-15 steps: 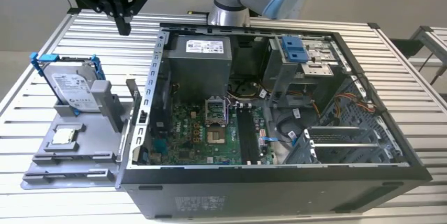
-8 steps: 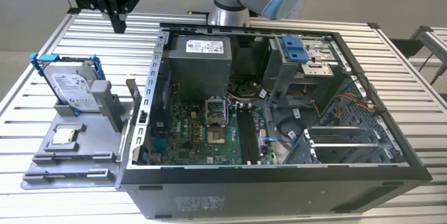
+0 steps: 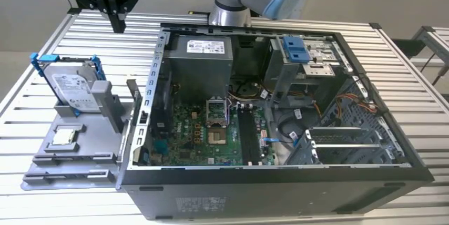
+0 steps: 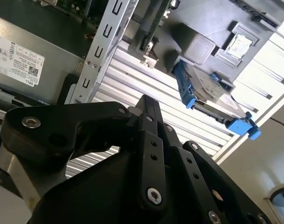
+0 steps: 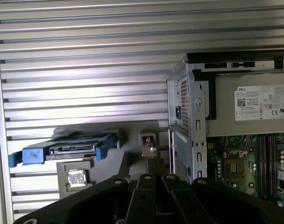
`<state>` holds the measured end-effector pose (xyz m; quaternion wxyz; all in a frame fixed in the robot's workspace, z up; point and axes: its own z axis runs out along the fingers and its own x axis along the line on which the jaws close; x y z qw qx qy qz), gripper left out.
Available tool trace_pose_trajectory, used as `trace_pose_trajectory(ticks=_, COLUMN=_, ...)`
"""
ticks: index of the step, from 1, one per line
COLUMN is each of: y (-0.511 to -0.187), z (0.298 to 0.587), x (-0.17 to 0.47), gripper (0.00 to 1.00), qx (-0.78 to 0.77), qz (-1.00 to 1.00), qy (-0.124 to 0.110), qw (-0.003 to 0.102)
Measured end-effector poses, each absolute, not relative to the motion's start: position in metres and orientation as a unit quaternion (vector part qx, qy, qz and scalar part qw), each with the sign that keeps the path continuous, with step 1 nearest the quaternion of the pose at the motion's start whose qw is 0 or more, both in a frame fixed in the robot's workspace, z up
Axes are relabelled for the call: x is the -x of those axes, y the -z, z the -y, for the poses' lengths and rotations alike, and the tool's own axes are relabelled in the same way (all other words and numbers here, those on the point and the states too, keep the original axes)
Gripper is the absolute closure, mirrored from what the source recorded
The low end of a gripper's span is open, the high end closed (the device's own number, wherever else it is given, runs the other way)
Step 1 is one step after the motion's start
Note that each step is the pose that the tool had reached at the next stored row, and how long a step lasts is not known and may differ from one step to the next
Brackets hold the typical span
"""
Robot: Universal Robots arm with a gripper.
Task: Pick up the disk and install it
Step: 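Reach for the disk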
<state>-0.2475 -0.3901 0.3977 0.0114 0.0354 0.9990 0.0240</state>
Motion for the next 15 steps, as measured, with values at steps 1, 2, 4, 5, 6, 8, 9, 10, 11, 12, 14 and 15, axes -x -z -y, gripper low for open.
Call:
trace_pose_trajectory(ticks=1, y=-0.3978, z=0.3901, x=0.2476, gripper=1.00, qx=-0.035, qz=-0.999, qy=-0.024, qw=0.011)
trace_pose_trajectory(ticks=2, y=-0.3978, z=0.3901, x=0.2478, gripper=1.00, qx=-0.035, qz=-0.999, qy=-0.024, qw=0.011)
trace_pose_trajectory(ticks=4, y=-0.3977, z=0.3901, x=0.2479, gripper=1.00, qx=-0.035, qz=-0.999, qy=-0.024, qw=0.011)
trace_pose_trajectory(ticks=5, y=-0.3978, z=0.3901, x=0.2480, gripper=1.00, qx=-0.035, qz=-0.999, qy=-0.024, qw=0.011)
trace_pose_trajectory(ticks=6, y=-0.3978, z=0.3901, x=0.2481, gripper=1.00, qx=-0.035, qz=-0.999, qy=-0.024, qw=0.011)
trace_pose_trajectory(ticks=8, y=-0.3978, z=0.3901, x=0.2495, gripper=1.00, qx=-0.035, qz=-0.999, qy=-0.024, qw=0.011)
trace_pose_trajectory(ticks=9, y=-0.3978, z=0.3901, x=0.2503, gripper=1.00, qx=-0.035, qz=-0.999, qy=-0.024, qw=0.011)
trace_pose_trajectory(ticks=10, y=-0.3978, z=0.3901, x=0.2512, gripper=1.00, qx=-0.035, qz=-0.999, qy=-0.024, qw=0.011)
trace_pose_trajectory(ticks=11, y=-0.3978, z=0.3901, x=0.2522, gripper=1.00, qx=-0.035, qz=-0.999, qy=-0.024, qw=0.011)
trace_pose_trajectory(ticks=12, y=-0.3978, z=0.3901, x=0.2534, gripper=1.00, qx=-0.035, qz=-0.999, qy=-0.024, qw=0.011)
trace_pose_trajectory(ticks=14, y=-0.3978, z=0.3901, x=0.2562, gripper=1.00, qx=-0.035, qz=-0.999, qy=-0.024, qw=0.011)
trace_pose_trajectory(ticks=15, y=-0.3978, z=0.3900, x=0.2575, gripper=1.00, qx=-0.035, qz=-0.999, qy=-0.024, qw=0.011)
